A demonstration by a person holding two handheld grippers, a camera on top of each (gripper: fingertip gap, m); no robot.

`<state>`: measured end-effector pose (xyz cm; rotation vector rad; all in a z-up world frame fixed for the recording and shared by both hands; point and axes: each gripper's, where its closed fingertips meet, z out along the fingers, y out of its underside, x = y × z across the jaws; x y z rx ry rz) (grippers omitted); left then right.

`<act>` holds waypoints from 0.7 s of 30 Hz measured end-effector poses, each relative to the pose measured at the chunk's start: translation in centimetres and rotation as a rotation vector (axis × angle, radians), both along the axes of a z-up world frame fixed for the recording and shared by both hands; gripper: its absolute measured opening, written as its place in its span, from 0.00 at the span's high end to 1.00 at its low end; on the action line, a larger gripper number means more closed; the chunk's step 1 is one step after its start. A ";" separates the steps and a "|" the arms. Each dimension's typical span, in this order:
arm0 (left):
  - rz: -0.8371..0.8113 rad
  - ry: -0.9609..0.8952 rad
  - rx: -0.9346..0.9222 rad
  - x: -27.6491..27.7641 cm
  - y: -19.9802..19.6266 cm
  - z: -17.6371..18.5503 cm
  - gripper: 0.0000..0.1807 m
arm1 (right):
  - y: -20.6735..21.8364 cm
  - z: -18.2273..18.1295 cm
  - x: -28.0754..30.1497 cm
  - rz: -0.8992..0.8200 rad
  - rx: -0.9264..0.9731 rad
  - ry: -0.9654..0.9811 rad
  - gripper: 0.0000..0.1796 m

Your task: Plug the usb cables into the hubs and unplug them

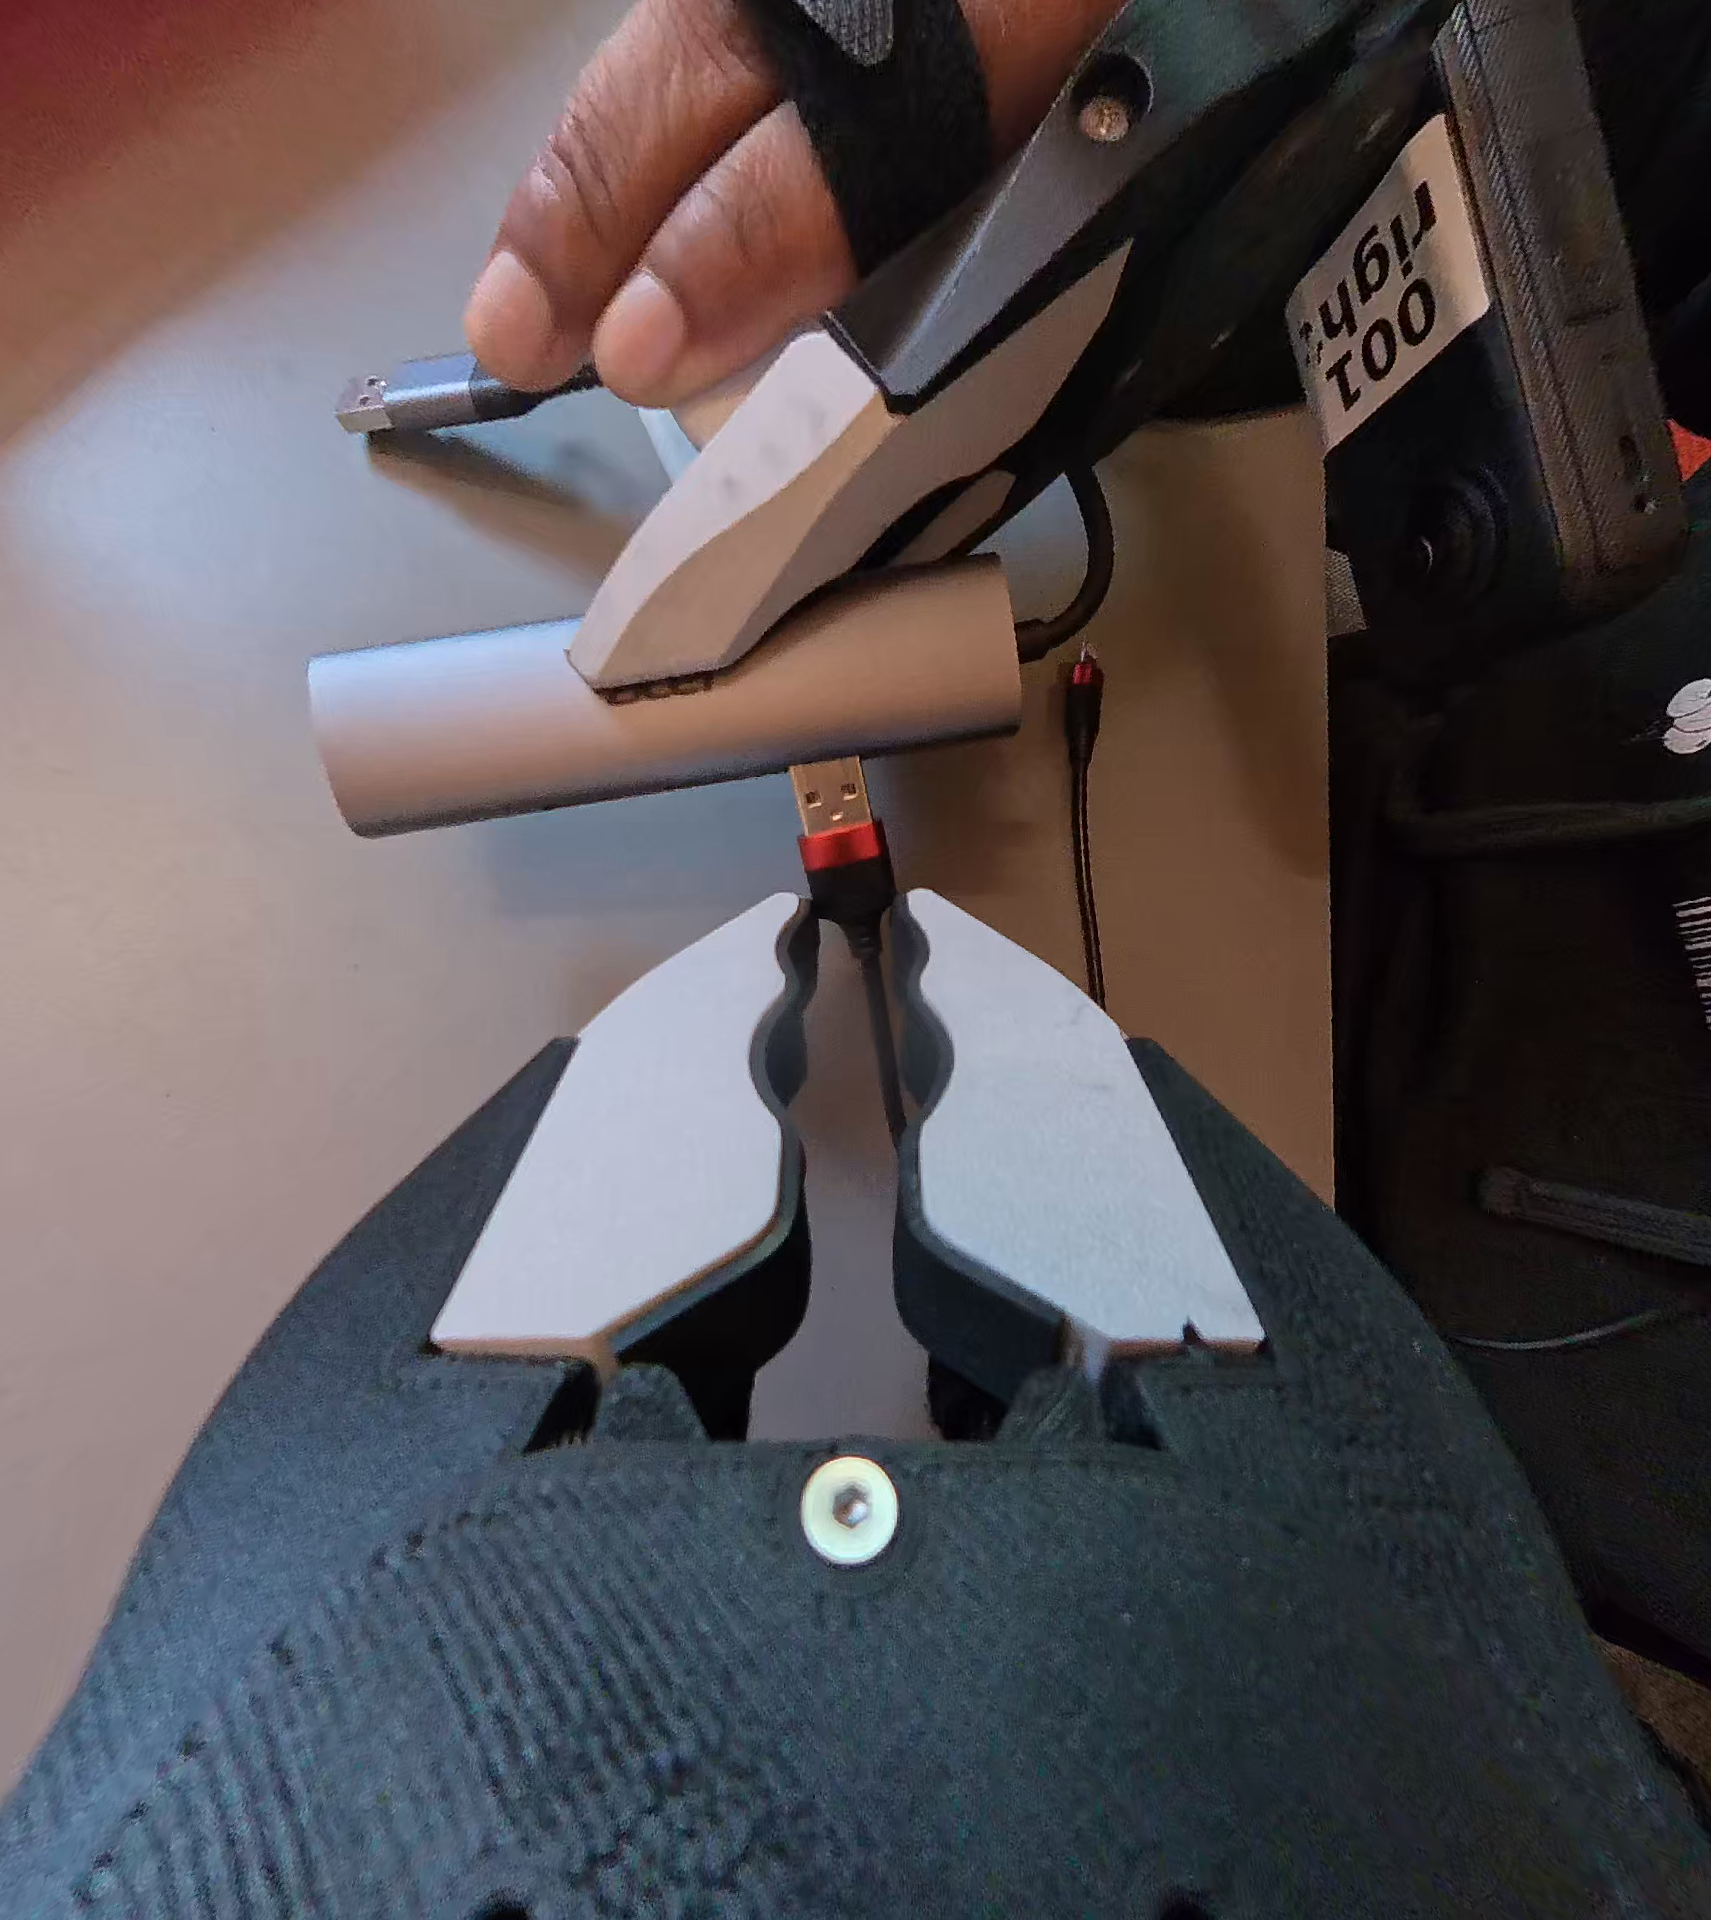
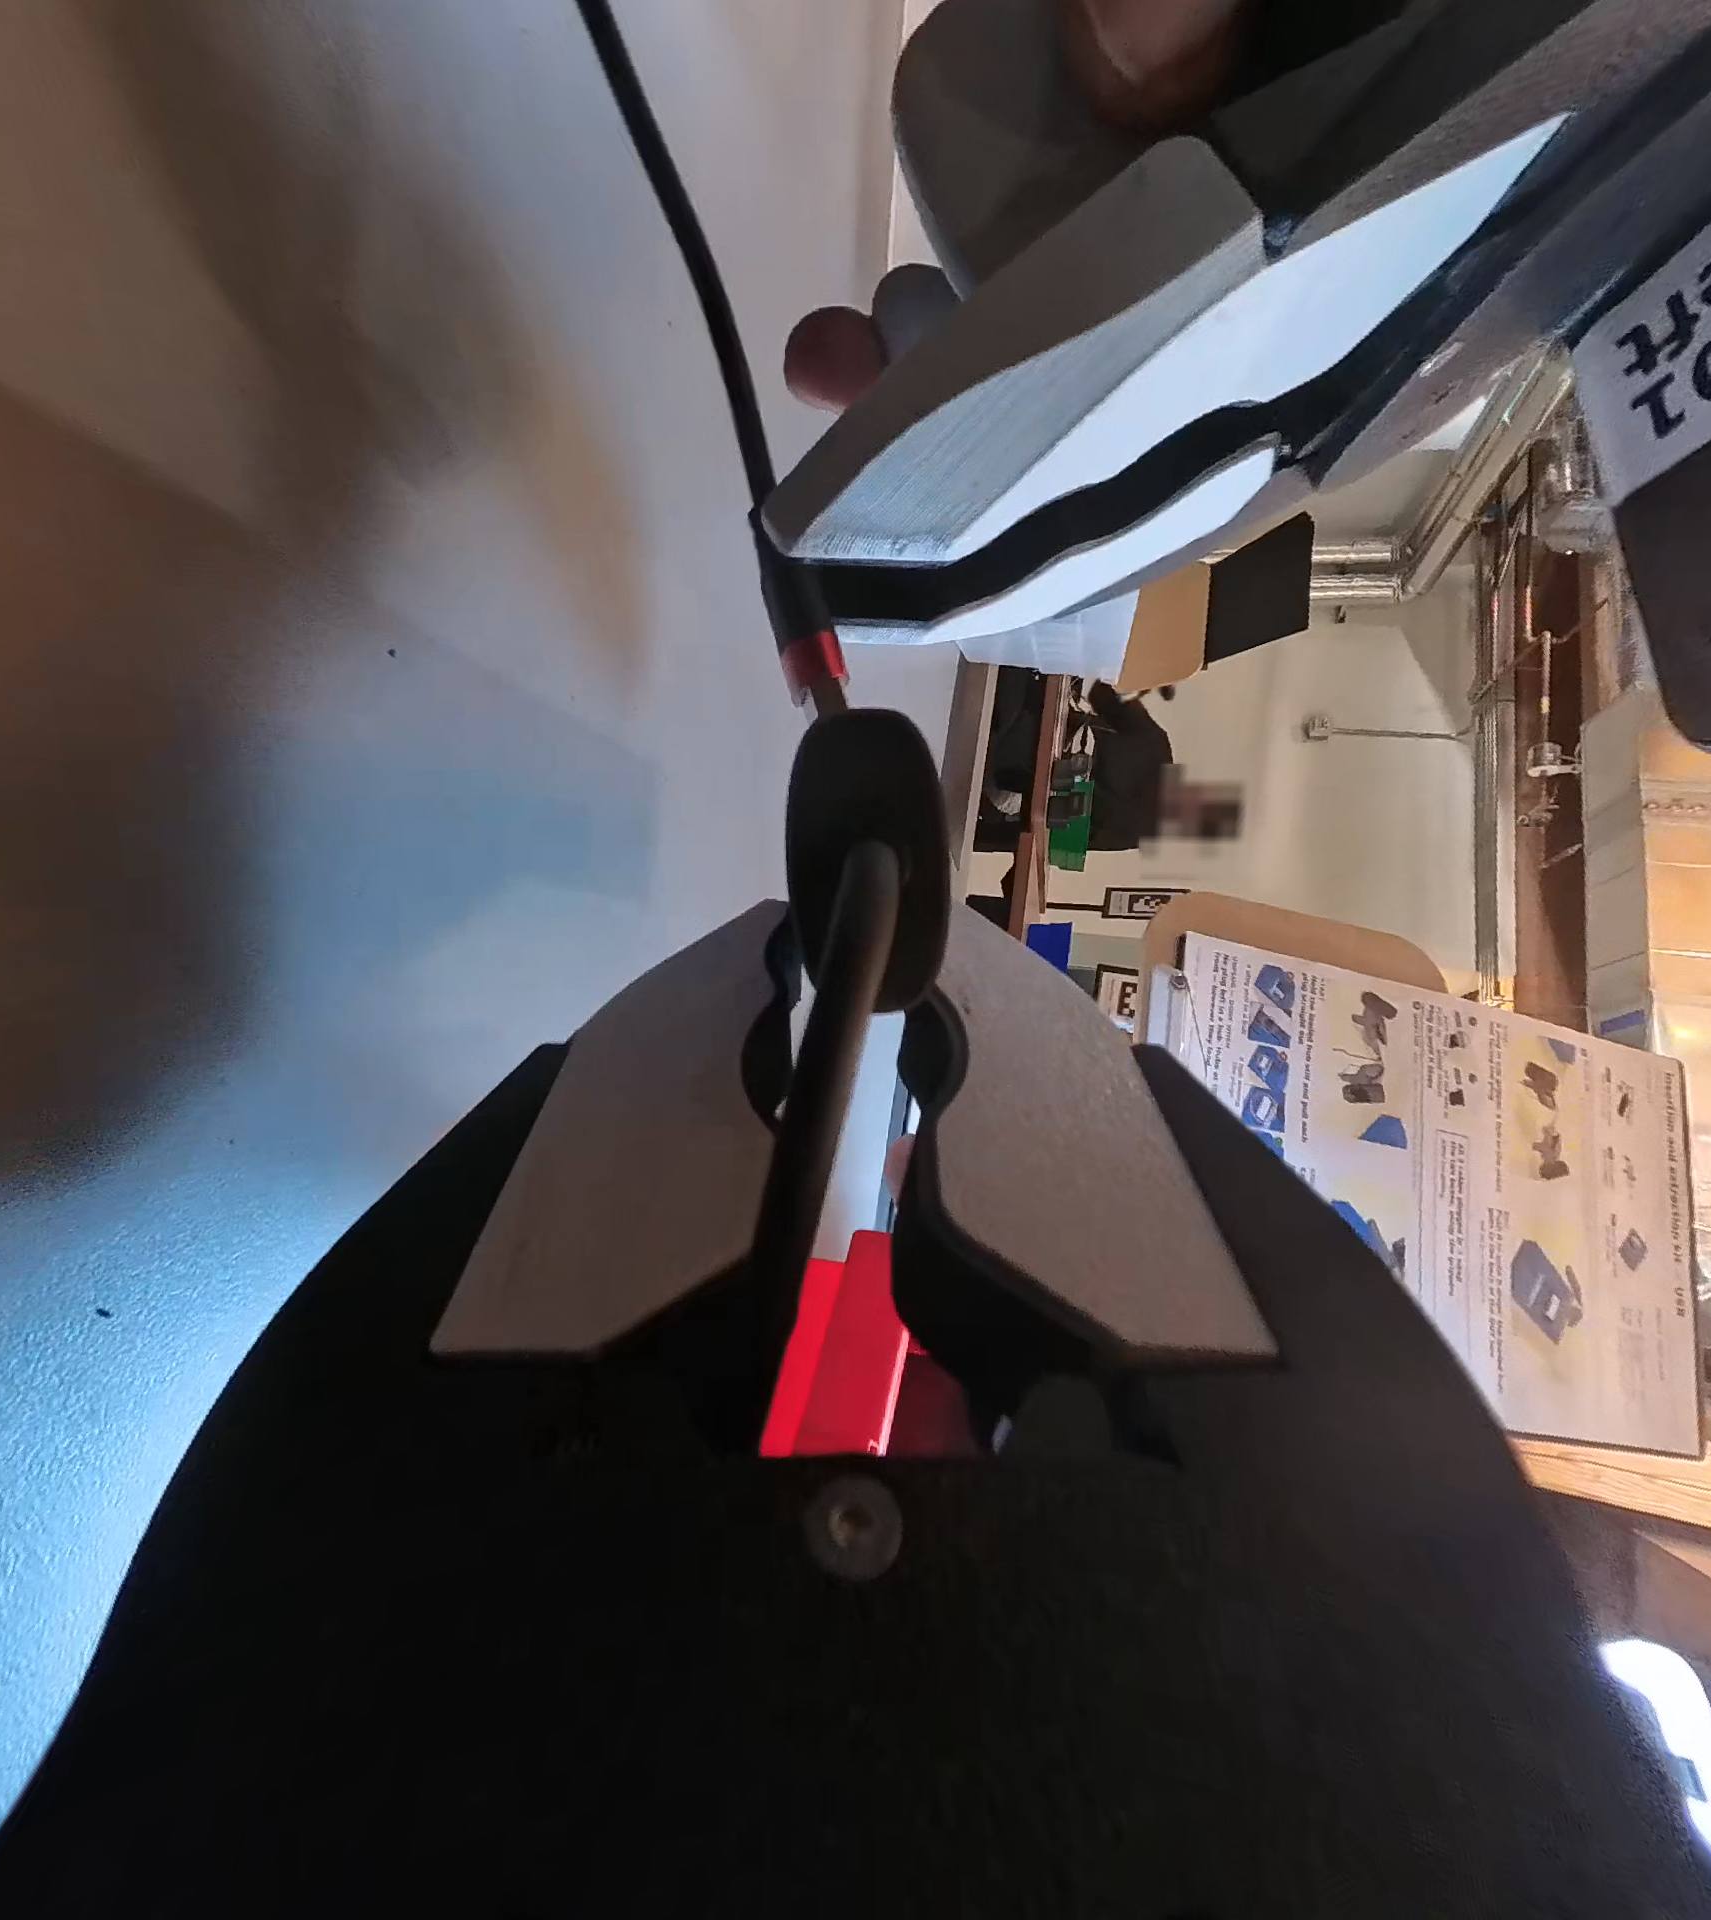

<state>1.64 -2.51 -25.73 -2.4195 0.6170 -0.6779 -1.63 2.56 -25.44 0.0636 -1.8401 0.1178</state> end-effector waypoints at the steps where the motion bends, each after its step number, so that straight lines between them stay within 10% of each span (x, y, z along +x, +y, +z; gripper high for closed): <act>1: 0.000 -0.001 -0.001 0.0 0.0 0.0 0.93 | -0.1 0.0 0.0 0.002 0.006 0.002 0.91; 21: 0.104 -0.200 0.114 -0.6 1.4 2.2 0.93 | 1.1 1.5 -0.3 -0.113 -0.085 0.069 0.91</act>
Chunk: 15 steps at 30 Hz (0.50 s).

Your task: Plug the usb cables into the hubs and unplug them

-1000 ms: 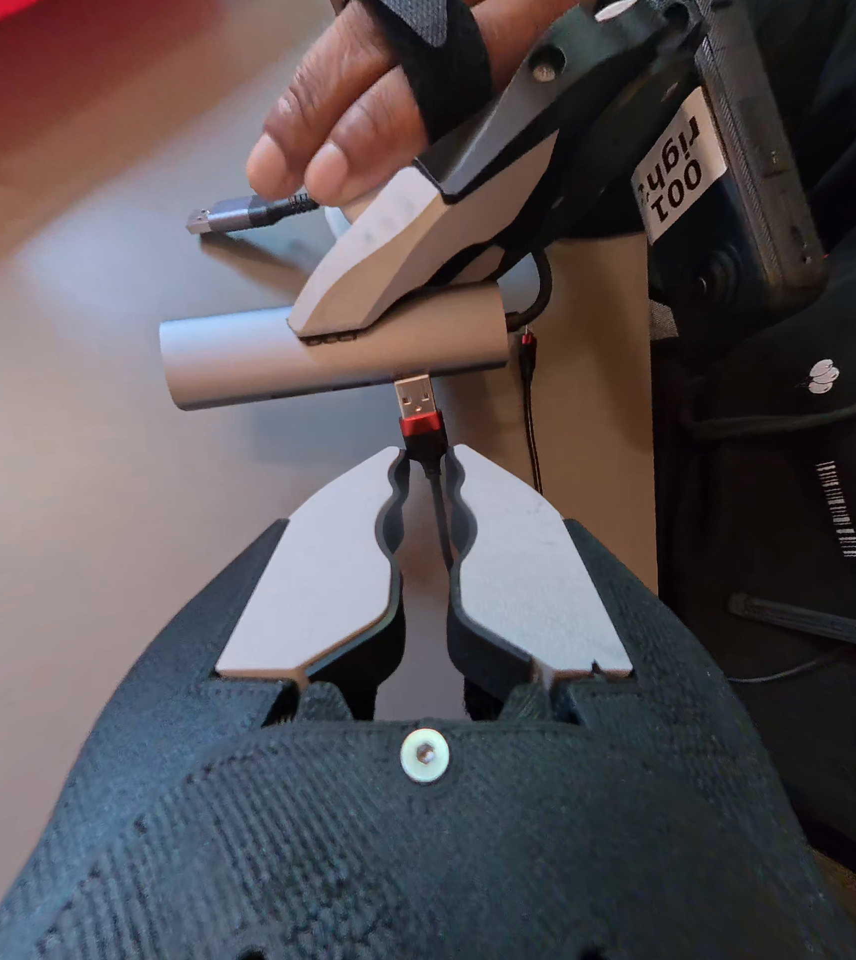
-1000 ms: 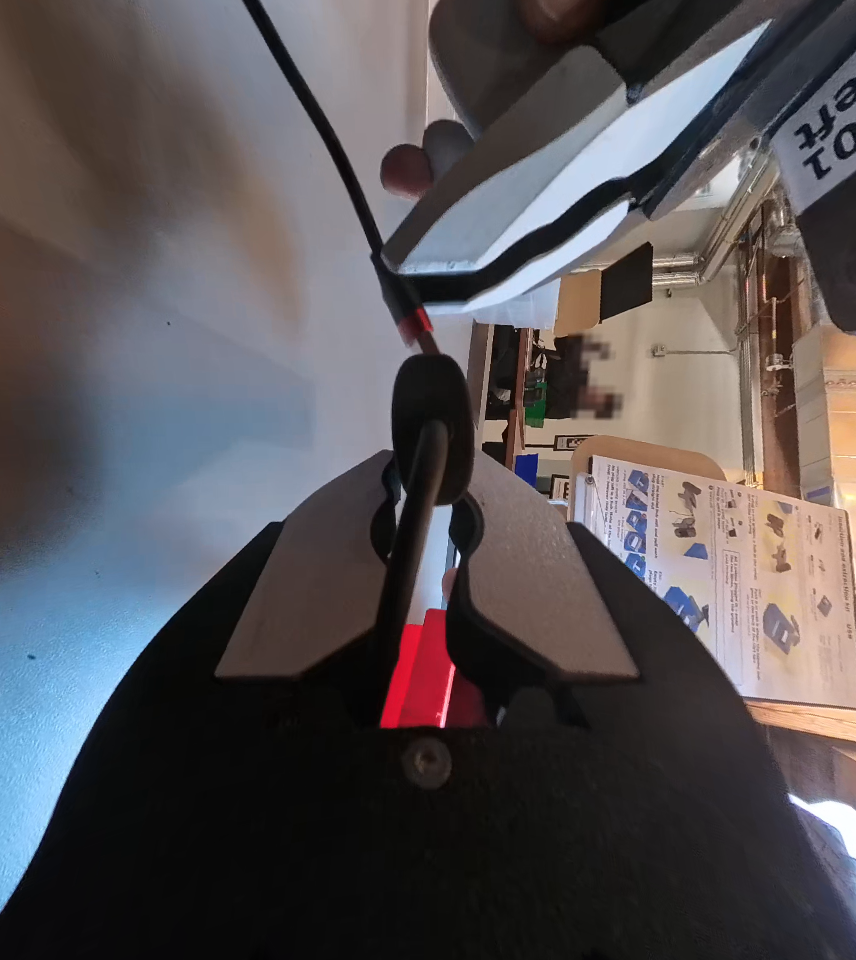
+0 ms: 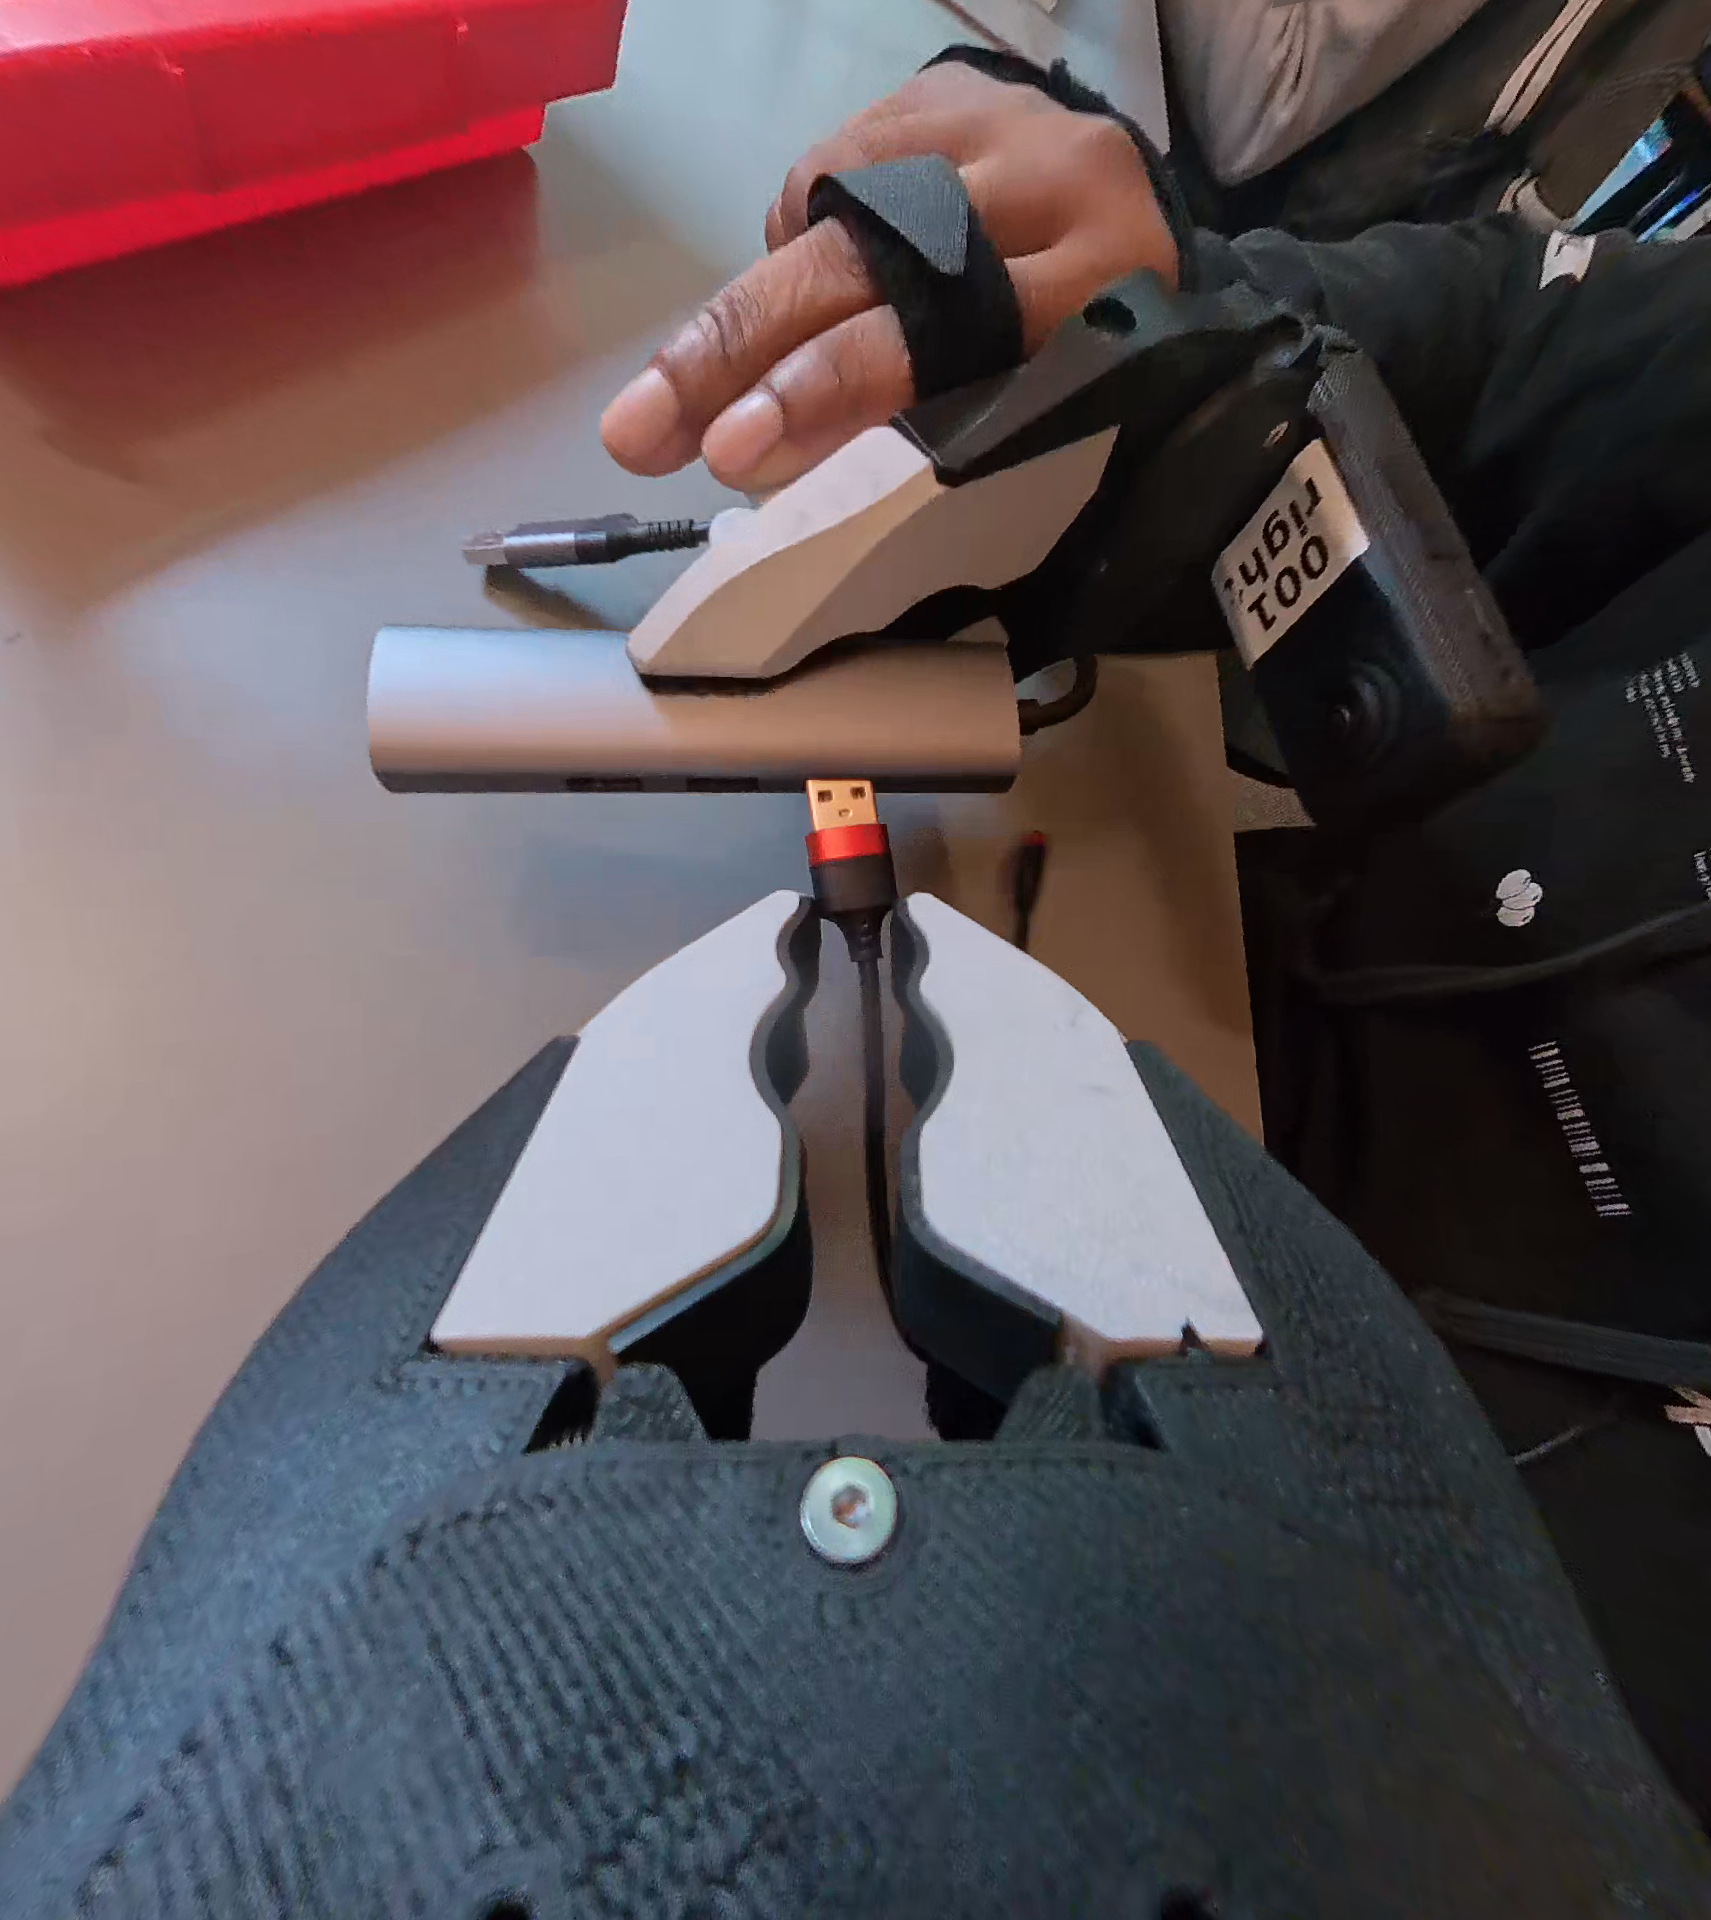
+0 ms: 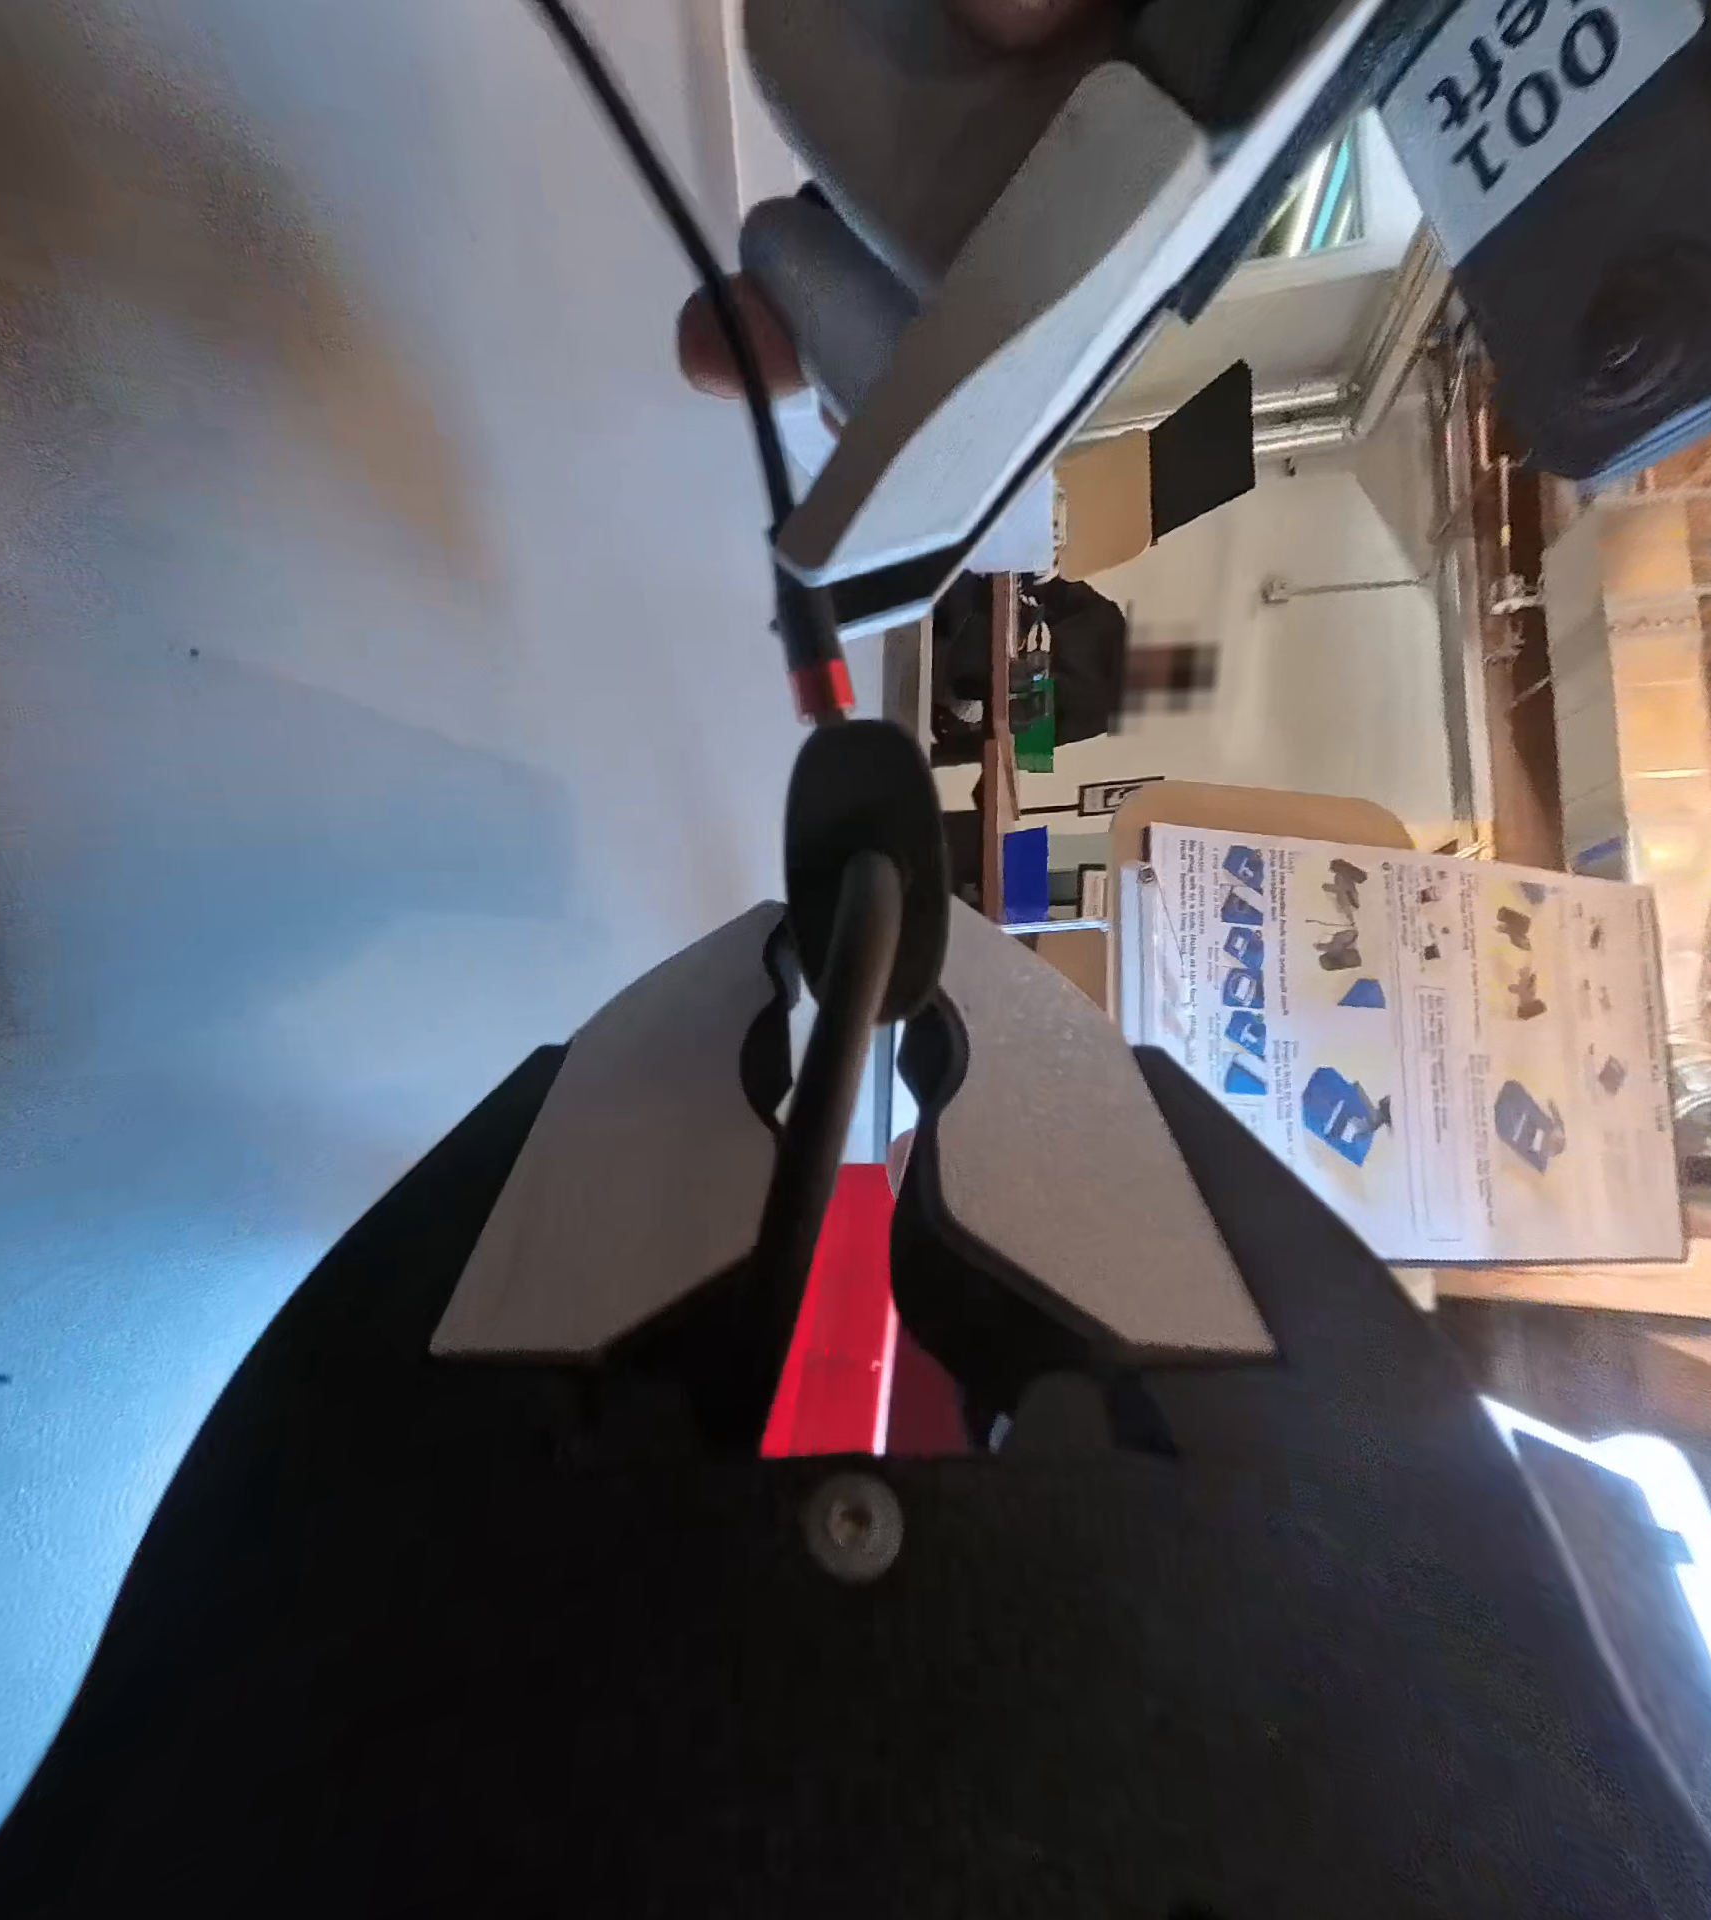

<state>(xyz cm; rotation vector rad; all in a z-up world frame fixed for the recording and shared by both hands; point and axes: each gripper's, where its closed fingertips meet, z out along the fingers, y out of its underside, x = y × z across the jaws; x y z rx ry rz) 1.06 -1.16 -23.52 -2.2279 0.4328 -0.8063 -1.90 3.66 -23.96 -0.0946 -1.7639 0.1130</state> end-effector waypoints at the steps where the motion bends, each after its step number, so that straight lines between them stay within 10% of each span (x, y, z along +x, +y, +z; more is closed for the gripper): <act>1: -0.006 -0.010 0.010 0.1 0.0 0.1 0.93 | -0.1 -0.1 0.1 0.012 0.009 -0.004 0.91; 15: -0.007 -0.069 0.039 0.9 0.6 0.2 0.93 | 0.3 -0.2 0.6 0.015 0.060 0.000 0.91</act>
